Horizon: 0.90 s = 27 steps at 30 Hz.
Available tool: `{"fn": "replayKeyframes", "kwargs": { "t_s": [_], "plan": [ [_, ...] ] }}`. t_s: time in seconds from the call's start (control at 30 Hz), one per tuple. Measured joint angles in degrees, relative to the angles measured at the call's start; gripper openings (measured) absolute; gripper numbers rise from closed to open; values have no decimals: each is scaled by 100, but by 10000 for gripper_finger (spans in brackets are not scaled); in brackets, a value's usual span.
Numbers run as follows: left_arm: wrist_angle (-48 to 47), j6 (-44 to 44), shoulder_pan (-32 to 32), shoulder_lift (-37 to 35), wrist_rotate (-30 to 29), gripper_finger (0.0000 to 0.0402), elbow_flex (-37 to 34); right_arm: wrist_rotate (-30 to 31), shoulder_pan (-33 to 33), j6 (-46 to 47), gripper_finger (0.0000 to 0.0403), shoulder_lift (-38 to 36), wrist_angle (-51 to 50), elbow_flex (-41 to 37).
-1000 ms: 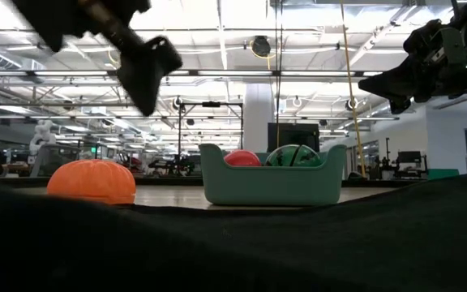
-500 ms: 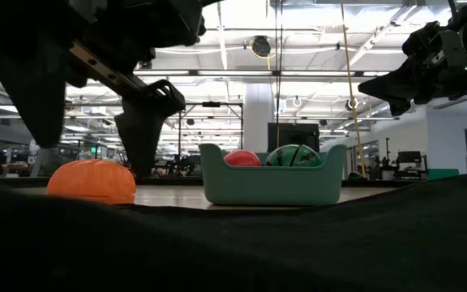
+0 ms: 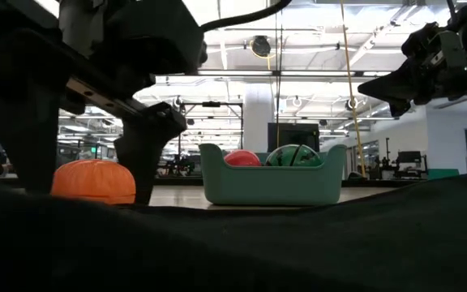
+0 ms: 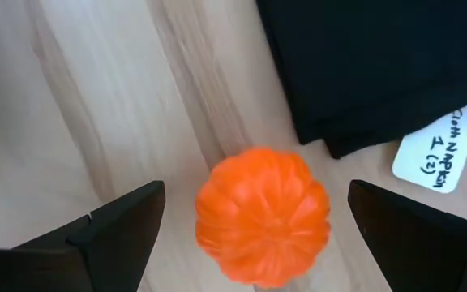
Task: Pick and placing Produce into tupperware
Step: Put the orange pumpkin into the blue container
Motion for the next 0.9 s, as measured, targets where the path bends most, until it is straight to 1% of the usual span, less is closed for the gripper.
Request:
{"fn": "replayKeyframes", "kwargs": {
  "t_s": [0.6,0.9],
  "plan": [
    [5,196,-88,138,-227,395,17,7,0,0,0,51,32,0],
    [9,204,-126,149,-237,395,11,9,1,0,0,51,34,-1]
  ]
}}
